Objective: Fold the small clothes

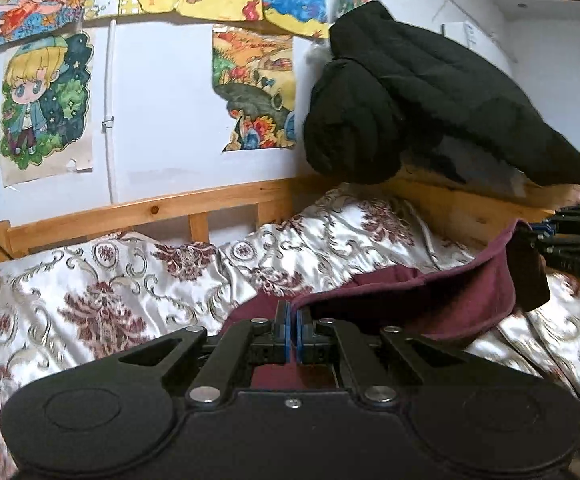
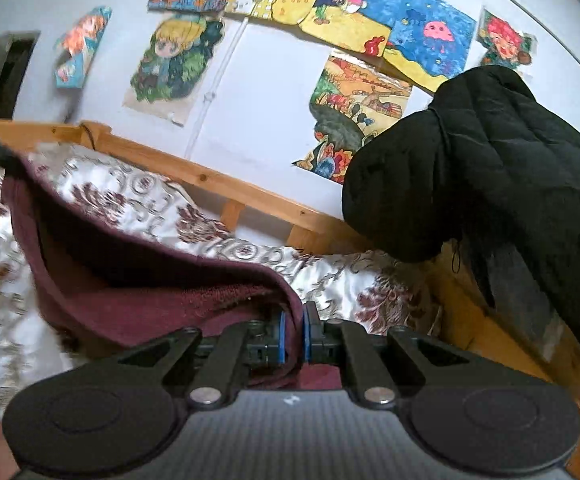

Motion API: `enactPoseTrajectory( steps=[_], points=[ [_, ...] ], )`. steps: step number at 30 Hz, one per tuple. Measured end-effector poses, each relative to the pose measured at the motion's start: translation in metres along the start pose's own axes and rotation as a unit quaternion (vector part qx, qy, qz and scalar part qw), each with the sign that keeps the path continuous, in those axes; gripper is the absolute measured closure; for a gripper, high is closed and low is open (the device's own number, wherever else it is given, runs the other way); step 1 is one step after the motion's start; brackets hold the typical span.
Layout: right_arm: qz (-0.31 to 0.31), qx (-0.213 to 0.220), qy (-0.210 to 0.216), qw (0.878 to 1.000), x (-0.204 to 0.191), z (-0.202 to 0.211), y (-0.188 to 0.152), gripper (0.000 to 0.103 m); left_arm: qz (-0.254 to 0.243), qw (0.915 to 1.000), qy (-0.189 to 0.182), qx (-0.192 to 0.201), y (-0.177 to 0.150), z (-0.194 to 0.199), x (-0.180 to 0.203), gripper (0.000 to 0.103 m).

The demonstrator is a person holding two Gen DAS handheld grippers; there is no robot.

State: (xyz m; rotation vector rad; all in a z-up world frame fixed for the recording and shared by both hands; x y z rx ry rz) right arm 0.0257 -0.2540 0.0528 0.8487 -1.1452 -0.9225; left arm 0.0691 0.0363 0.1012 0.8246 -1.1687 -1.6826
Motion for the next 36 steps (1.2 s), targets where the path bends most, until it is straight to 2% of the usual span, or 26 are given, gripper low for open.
enactPoseTrajectory(
  steps=[6,10,18,25,27,28,29,30,31,32,35,36],
  points=[
    [0.014,-0.007,-0.012,1.0,0.008,-0.085,0.007,0.093,-0.006,0.9992,0.027,-0.027,0.039,-0.087,-0.029,0.102],
    [0.012,-0.026,-0.003,1.0,0.009,-0.138,0.0,0.093,0.034,0.9973,0.043,-0.049,0.044,-0.146,-0.052,0.102],
    [-0.017,-0.074,0.017,0.997,0.009,-0.225,-0.039,0.093,0.088,0.9891,0.061,-0.101,0.004,-0.243,-0.085,0.102],
    [-0.087,-0.103,0.046,0.99,0.011,-0.254,-0.081,0.089,0.141,0.9783,0.04,-0.146,-0.033,-0.291,-0.108,0.1],
    [-0.092,-0.112,0.047,0.988,0.012,-0.257,-0.089,0.07,0.165,0.9735,0.035,-0.154,-0.039,-0.296,-0.112,0.094],
    [-0.097,-0.113,0.05,0.988,0.013,-0.257,-0.092,0.062,0.187,0.9696,0.028,-0.156,-0.041,-0.297,-0.116,0.084],
    [-0.105,-0.115,0.05,0.986,0.015,-0.256,-0.093,0.039,0.209,0.9662,0.022,-0.149,-0.042,-0.295,-0.119,0.069],
    [-0.116,-0.117,0.05,0.985,0.017,-0.253,-0.095,0.02,0.226,0.9642,0.018,-0.138,-0.042,-0.291,-0.122,0.06],
    [-0.128,-0.114,0.054,0.984,0.02,-0.249,-0.096,0.015,0.234,0.9638,0.014,-0.127,-0.041,-0.286,-0.123,0.042],
    [-0.138,-0.112,0.058,0.982,0.022,-0.245,-0.097,0.01,0.235,0.965,0.012,-0.116,-0.04,-0.28,-0.124,0.031],
    [-0.15,-0.109,0.057,0.981,0.028,-0.234,-0.101,0.0,0.212,0.9716,0.011,-0.105,-0.037,-0.265,-0.117,0.028],
    [-0.153,-0.107,0.059,0.981,0.029,-0.23,-0.102,0.001,0.201,0.9736,0.006,-0.107,-0.037,-0.262,-0.113,0.028]
  ],
)
Point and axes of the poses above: each gripper's, at about its wrist camera, not at the fingertips, and z roughly against the way its jaws point, x to its right, y to its top, the point moved 5 cm from there along -z, roughly the way its jaws point, and after that the axes turned 2 degrees about -y, right-handed, at the moved point
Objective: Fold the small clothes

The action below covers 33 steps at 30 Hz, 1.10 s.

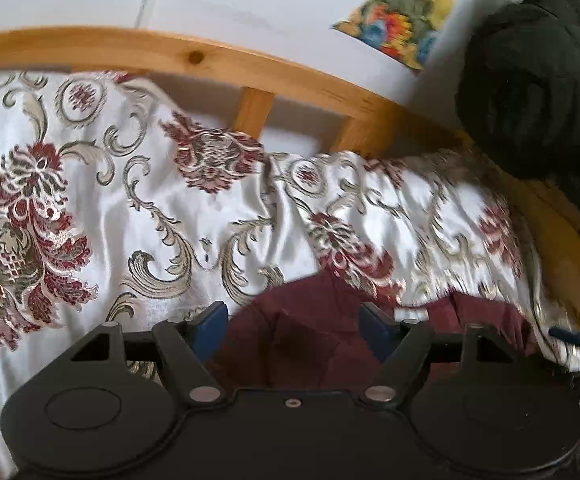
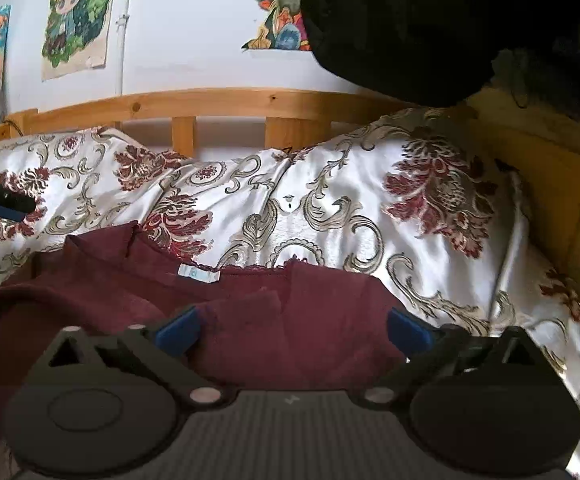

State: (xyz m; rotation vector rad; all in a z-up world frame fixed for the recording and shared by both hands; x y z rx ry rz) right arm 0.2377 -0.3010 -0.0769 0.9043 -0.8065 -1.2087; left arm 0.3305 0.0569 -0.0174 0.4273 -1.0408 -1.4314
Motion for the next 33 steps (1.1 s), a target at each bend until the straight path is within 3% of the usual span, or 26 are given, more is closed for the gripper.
enactPoseTrajectory(
  steps=[3,6,9,11,14,21,25,28,31,33],
  points=[
    [0.004,-0.011,0.02,1.0,-0.002,0.007,-0.008,0.001,-0.052,0.9984,-0.01,-0.02,-0.012,0.003,0.016,0.025],
    [0.039,-0.025,0.016,0.999,-0.011,0.005,-0.018,0.001,-0.1,0.9928,-0.005,-0.065,-0.027,-0.011,0.032,0.026],
    [0.055,-0.038,0.006,0.998,-0.018,-0.002,-0.026,0.001,-0.135,0.9841,0.023,-0.113,-0.04,-0.03,0.04,0.039],
    [0.053,-0.034,0.003,0.998,-0.019,-0.003,-0.029,0.001,-0.136,0.981,0.035,-0.134,-0.045,-0.042,0.042,0.058],
    [0.043,-0.034,-0.003,0.998,-0.015,-0.003,-0.029,0.003,-0.127,0.979,0.04,-0.154,-0.051,-0.053,0.039,0.074],
    [0.035,-0.038,-0.012,0.999,-0.012,-0.003,-0.031,0.003,-0.147,0.975,0.042,-0.162,-0.06,-0.061,0.044,0.095],
    [0.035,-0.036,-0.016,0.999,-0.011,-0.003,-0.031,0.008,-0.137,0.9807,0.048,-0.131,-0.054,-0.052,0.045,0.1],
    [0.032,-0.035,-0.019,0.999,-0.01,-0.003,-0.032,0.018,-0.123,0.9864,0.051,-0.096,-0.046,-0.039,0.043,0.1],
    [0.029,-0.038,-0.022,0.999,-0.008,-0.005,-0.034,0.043,-0.102,0.991,0.058,-0.064,-0.038,-0.025,0.037,0.1],
    [0.019,-0.037,-0.025,0.999,-0.005,-0.006,-0.035,0.075,-0.08,0.9938,0.05,-0.058,-0.034,-0.02,0.031,0.1]
  ],
)
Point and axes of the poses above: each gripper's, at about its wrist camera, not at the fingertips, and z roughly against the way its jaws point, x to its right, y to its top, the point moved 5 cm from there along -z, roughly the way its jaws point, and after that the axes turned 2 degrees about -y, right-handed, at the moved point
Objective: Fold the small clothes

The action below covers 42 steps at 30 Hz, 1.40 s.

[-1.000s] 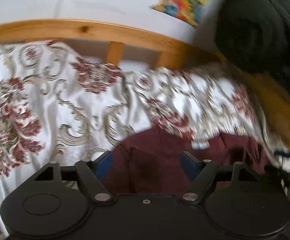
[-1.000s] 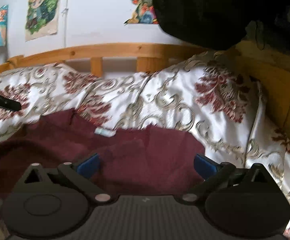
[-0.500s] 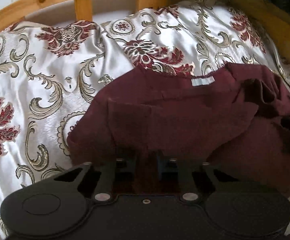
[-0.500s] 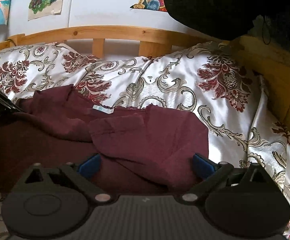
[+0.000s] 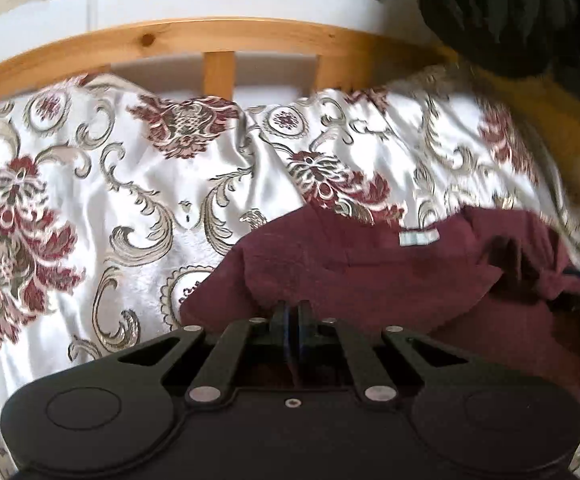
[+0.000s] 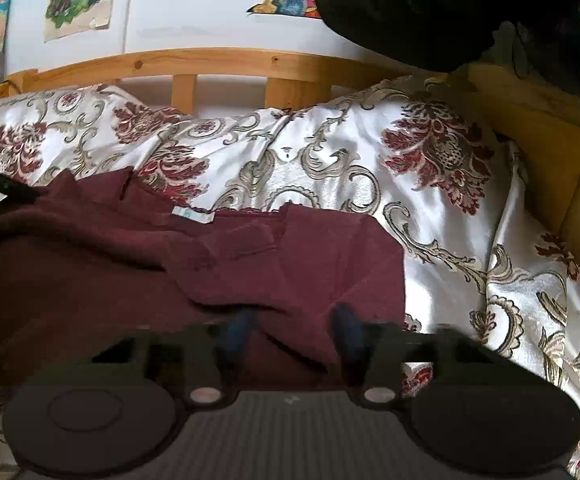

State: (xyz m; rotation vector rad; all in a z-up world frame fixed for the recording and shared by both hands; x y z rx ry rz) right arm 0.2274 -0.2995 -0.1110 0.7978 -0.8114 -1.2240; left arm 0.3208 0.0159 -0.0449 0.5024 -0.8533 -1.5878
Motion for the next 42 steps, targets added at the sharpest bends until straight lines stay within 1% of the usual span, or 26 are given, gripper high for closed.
enactPoseTrajectory(
  steps=[1,2,3,5,6,7,9,11,13,14,16,19,22,23,24,25,26,27,29,31,32,34,35,36,40,42],
  points=[
    [-0.012,0.001,-0.002,1.0,0.002,0.0,0.0,0.078,0.012,0.9999,-0.006,0.0,0.0,0.001,-0.003,0.098],
    [-0.032,0.004,0.002,0.999,0.007,0.0,0.001,0.08,0.021,0.9996,-0.018,-0.002,-0.001,0.001,-0.004,0.093],
    [-0.059,0.009,0.01,0.998,0.012,0.001,0.002,0.084,0.025,0.9993,-0.026,0.0,-0.001,0.002,-0.004,0.088],
    [-0.113,0.019,0.016,0.993,0.025,0.003,0.004,0.086,0.021,0.9989,-0.04,0.013,-0.002,0.005,0.001,0.072],
    [-0.129,0.023,0.015,0.991,0.031,0.004,0.004,0.087,0.016,0.9987,-0.045,0.016,-0.002,0.005,0.005,0.069],
    [-0.141,0.028,0.012,0.99,0.036,0.005,0.005,0.088,0.007,0.9986,-0.049,0.018,-0.001,0.004,0.009,0.064],
    [-0.157,0.034,0.004,0.987,0.044,0.006,0.004,0.088,-0.016,0.9983,-0.052,0.019,0.002,-0.002,0.019,0.06],
    [-0.163,0.034,0.0,0.986,0.049,0.004,0.003,0.088,-0.039,0.9981,-0.046,0.014,0.005,-0.011,0.026,0.057],
    [-0.164,0.033,0.001,0.986,0.051,0.003,0.002,0.088,-0.069,0.9974,-0.02,-0.01,0.006,-0.026,0.031,0.056],
    [-0.162,0.032,0.001,0.986,0.05,0.003,0.001,0.088,-0.079,0.9966,0.001,-0.025,0.006,-0.035,0.031,0.056],
    [-0.155,0.031,0.001,0.987,0.05,0.001,0.001,0.088,-0.07,0.9961,0.032,-0.043,0.008,-0.05,0.025,0.056],
    [-0.147,0.033,0.001,0.989,0.049,0.001,0.0,0.088,-0.046,0.9951,0.077,-0.041,0.009,-0.058,0.015,0.057],
    [-0.144,0.033,0.003,0.989,0.047,0.002,0.0,0.085,-0.054,0.9937,0.085,-0.049,0.007,-0.065,0.013,0.057],
    [-0.142,0.034,0.005,0.989,0.046,0.002,0.0,0.08,-0.055,0.9937,0.083,-0.052,0.007,-0.067,0.013,0.061],
    [-0.14,0.033,0.008,0.99,0.045,0.001,0.0,0.069,-0.055,0.9939,0.08,-0.054,0.008,-0.07,0.012,0.067],
    [-0.138,0.033,0.011,0.99,0.043,0.001,0.0,0.064,-0.056,0.9939,0.079,-0.053,0.009,-0.072,0.011,0.083],
    [-0.135,0.033,0.016,0.99,0.041,0.0,0.0,0.057,-0.055,0.9941,0.078,-0.051,0.011,-0.072,0.01,0.093],
    [-0.133,0.034,0.018,0.99,0.04,0.001,0.001,0.054,-0.047,0.9956,0.07,-0.042,0.013,-0.07,0.007,0.095],
    [-0.127,0.034,0.018,0.991,0.038,0.001,0.001,0.053,-0.033,0.9973,0.065,-0.009,0.016,-0.056,0.006,0.097],
    [-0.126,0.035,0.017,0.991,0.039,0.003,0.002,0.053,-0.031,0.997,0.066,0.025,0.022,-0.04,0.005,0.097],
    [-0.128,0.036,0.018,0.991,0.04,0.004,0.001,0.055,-0.028,0.9964,0.067,0.044,0.026,-0.029,0.003,0.097],
    [-0.13,0.034,0.015,0.991,0.041,0.004,0.001,0.065,-0.022,0.9954,0.068,0.065,0.033,-0.015,-0.003,0.097],
    [-0.131,0.036,0.01,0.991,0.042,0.004,0.0,0.09,-0.019,0.995,0.07,0.069,0.035,-0.01,-0.008,0.097],
    [-0.133,0.036,0.001,0.99,0.043,0.004,0.0,0.097,-0.014,0.995,0.072,0.068,0.037,-0.009,-0.012,0.097],
    [-0.137,0.038,-0.01,0.99,0.044,0.004,-0.001,0.098,0.021,0.9958,0.069,0.056,0.034,-0.02,-0.027,0.097],
    [-0.133,0.036,-0.017,0.99,0.043,0.005,-0.001,0.098,0.021,0.9963,0.065,0.051,0.028,-0.028,-0.029,0.097]
  ],
)
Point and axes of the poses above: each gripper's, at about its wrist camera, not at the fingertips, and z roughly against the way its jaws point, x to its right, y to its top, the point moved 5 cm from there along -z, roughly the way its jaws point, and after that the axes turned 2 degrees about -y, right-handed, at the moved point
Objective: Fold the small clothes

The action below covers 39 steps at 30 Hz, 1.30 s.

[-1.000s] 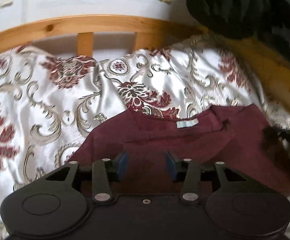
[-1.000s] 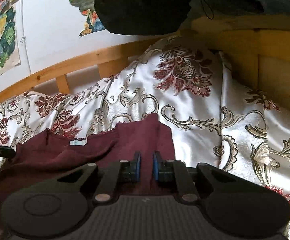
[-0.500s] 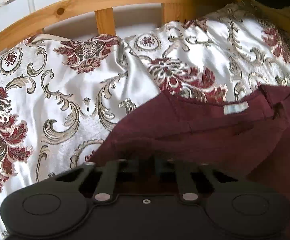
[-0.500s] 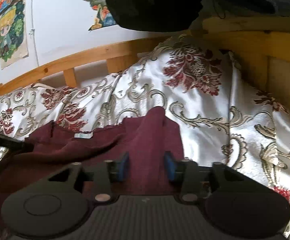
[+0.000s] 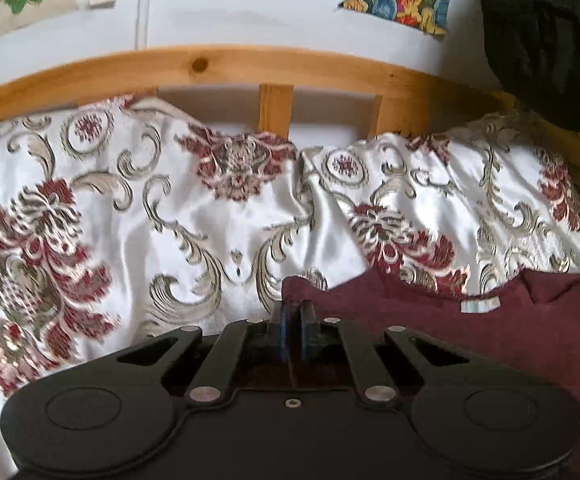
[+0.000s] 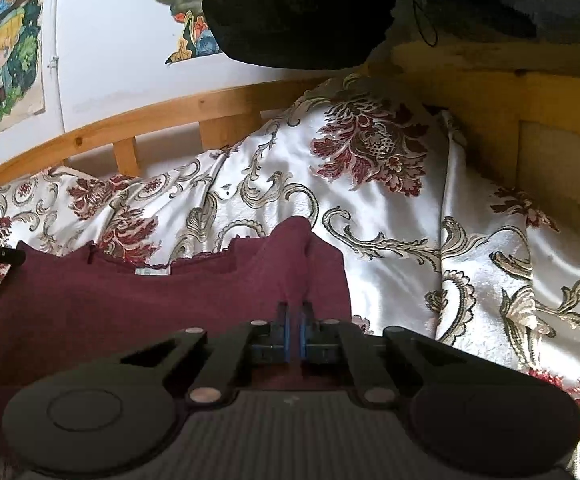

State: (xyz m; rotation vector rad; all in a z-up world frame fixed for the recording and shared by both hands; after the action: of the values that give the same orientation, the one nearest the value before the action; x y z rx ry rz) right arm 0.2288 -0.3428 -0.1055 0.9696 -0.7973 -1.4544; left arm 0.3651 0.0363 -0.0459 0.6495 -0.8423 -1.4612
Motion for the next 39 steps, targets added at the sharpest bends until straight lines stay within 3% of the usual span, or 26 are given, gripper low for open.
enactPoseTrajectory(
  steps=[7,13,17,19,20,22,23,24,27,29,34,39],
  points=[
    [0.004,-0.012,-0.019,1.0,0.001,0.0,-0.002,0.098,-0.001,0.9996,0.0,-0.029,-0.017,-0.02,-0.005,0.096],
    [-0.001,-0.014,-0.013,1.0,0.002,-0.002,-0.004,0.098,0.03,0.9994,-0.003,-0.019,-0.012,-0.009,-0.014,0.082],
    [0.006,-0.011,-0.013,1.0,0.0,0.0,-0.001,0.097,0.054,0.9984,0.0,-0.018,-0.009,0.001,-0.024,0.079],
    [0.011,-0.01,-0.014,1.0,-0.002,0.002,0.0,0.096,0.068,0.9975,0.001,-0.017,-0.009,0.008,-0.029,0.068],
    [0.014,-0.008,-0.015,1.0,-0.003,0.003,0.001,0.092,0.077,0.9969,0.001,-0.014,-0.01,0.013,-0.03,0.055],
    [0.019,-0.01,-0.019,1.0,-0.006,0.005,0.002,0.066,0.098,0.9952,0.0,-0.006,-0.014,0.026,-0.032,0.033],
    [0.019,-0.01,-0.021,1.0,-0.008,0.007,0.003,0.038,0.104,0.9945,-0.002,-0.001,-0.016,0.033,-0.031,0.024],
    [0.019,-0.005,-0.019,1.0,-0.01,0.01,0.003,0.025,0.109,0.994,-0.009,0.006,-0.019,0.04,-0.029,0.022],
    [0.044,0.004,-0.015,0.999,-0.024,0.017,0.006,0.01,0.113,0.9929,-0.034,0.017,-0.03,0.061,-0.018,0.009],
    [0.059,0.011,-0.011,0.998,-0.035,0.022,0.006,0.006,0.119,0.9914,-0.048,0.022,-0.038,0.074,-0.009,0.003],
    [0.084,0.017,0.017,0.996,-0.061,0.033,0.007,0.001,0.194,0.9774,-0.081,0.02,-0.063,0.096,0.006,0.001],
    [0.111,0.011,0.029,0.993,-0.082,0.045,0.005,0.001,0.157,0.9857,-0.06,-0.012,-0.083,0.1,0.017,0.001]
  ],
)
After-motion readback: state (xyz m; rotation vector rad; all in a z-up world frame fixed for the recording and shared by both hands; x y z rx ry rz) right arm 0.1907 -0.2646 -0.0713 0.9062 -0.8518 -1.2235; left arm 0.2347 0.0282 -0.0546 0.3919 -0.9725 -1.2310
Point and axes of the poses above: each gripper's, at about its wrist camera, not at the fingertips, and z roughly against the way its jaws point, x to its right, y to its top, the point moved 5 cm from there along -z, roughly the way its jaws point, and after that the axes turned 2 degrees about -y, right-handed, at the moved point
